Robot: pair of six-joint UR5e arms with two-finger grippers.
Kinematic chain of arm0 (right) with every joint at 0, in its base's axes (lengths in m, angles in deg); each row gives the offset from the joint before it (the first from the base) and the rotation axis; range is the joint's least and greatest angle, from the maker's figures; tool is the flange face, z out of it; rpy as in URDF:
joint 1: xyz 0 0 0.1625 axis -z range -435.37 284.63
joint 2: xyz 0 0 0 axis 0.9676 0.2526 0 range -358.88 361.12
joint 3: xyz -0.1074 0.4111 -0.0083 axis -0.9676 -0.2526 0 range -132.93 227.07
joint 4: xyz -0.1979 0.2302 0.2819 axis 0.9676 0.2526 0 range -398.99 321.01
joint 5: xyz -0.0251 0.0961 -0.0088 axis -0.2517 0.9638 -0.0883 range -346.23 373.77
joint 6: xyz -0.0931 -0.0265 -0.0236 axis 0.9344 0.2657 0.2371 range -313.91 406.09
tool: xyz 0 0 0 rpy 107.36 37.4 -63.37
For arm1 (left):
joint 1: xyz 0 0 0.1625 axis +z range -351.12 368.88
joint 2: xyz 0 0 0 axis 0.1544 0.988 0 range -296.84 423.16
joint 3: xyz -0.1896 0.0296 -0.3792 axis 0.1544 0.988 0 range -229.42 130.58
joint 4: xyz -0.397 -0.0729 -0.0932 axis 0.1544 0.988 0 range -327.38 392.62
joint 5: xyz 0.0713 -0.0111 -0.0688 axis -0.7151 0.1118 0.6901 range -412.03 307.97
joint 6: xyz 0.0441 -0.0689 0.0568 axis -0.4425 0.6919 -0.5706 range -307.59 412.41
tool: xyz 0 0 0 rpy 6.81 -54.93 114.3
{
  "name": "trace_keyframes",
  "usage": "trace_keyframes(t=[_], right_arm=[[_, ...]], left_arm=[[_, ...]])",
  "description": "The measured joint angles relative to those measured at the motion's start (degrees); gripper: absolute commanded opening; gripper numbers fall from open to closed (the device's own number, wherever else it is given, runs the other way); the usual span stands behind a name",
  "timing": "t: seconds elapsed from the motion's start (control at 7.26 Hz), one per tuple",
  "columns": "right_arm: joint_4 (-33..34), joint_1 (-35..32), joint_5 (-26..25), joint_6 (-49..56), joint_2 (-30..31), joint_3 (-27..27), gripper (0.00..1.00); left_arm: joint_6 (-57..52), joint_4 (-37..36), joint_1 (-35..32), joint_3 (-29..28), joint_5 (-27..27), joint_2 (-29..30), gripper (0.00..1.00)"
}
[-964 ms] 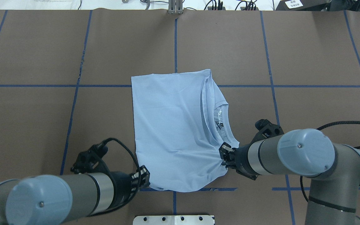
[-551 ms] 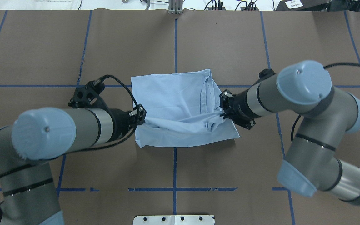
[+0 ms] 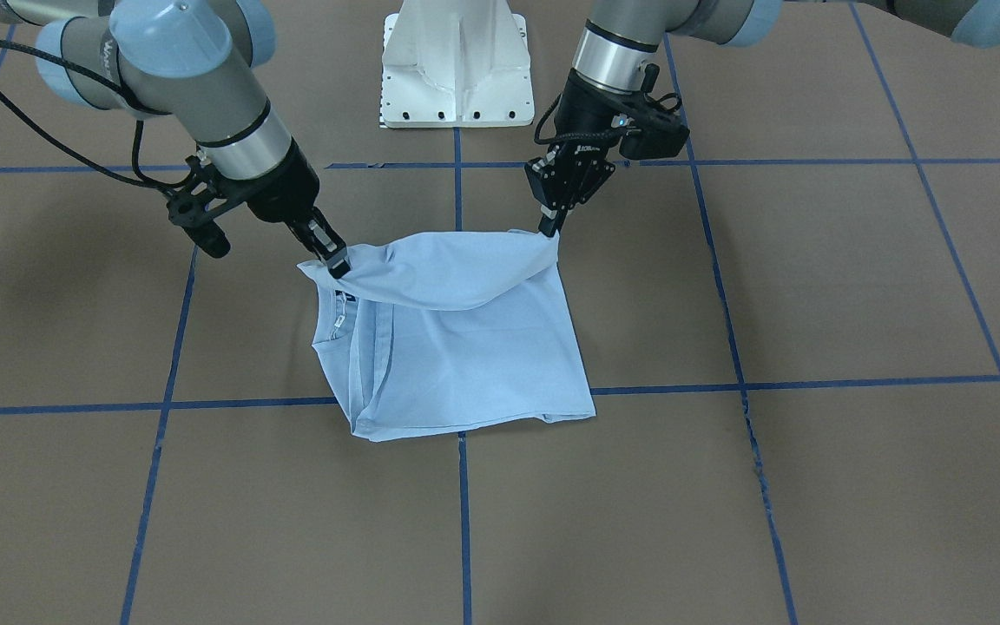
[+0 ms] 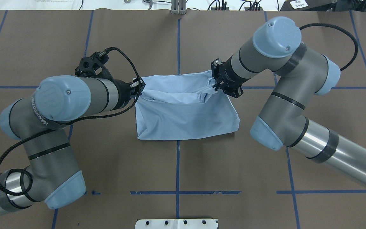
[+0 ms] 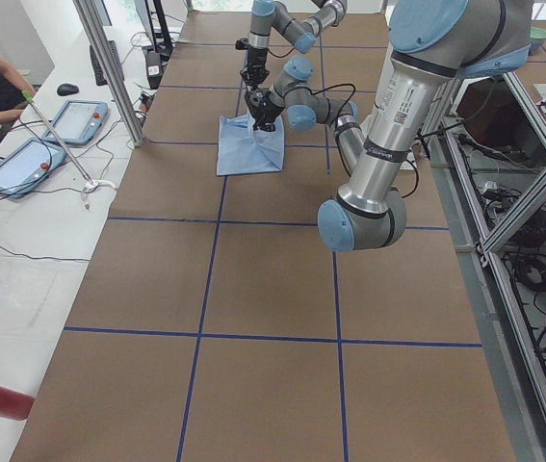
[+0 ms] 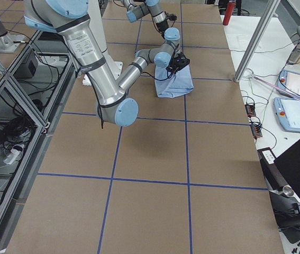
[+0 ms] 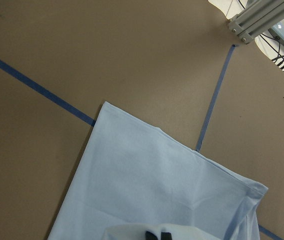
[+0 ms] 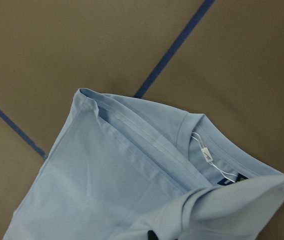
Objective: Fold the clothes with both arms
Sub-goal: 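Lift the near edge with both grippers and fold it away from the robot, then release the shirt and raise both grippers away from it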
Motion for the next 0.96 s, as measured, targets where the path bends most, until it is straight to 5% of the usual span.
trace_keyframes(t=[0.28, 0.41, 0.55, 0.69, 0.96], right_arm=[[-0.15, -0.65, -0.04, 0.31, -4.30, -5.66, 0.00], [-1.19, -1.10, -0.09, 0.64, -5.98, -8.72, 0.30], [-3.59, -1.81, -0.10, 1.00, -7.00, -12.20, 0.71], [-6.53, -2.46, -0.07, 2.41, -8.35, -16.89, 1.00], [-13.71, -4.25, 0.13, 11.40, -14.18, -30.81, 1.00]], left_arm=[[-6.55, 0.50, -1.55, -2.24, -0.09, 0.12, 0.00], [-9.67, 1.00, -2.24, -3.79, -0.13, 0.25, 0.00], [-11.07, 2.93, -3.19, -6.98, -0.16, 1.01, 0.29], [-12.39, 6.94, -4.58, -13.33, -0.23, 3.09, 0.36], [-18.91, 18.33, -9.19, -28.12, -0.33, 7.13, 0.46]])
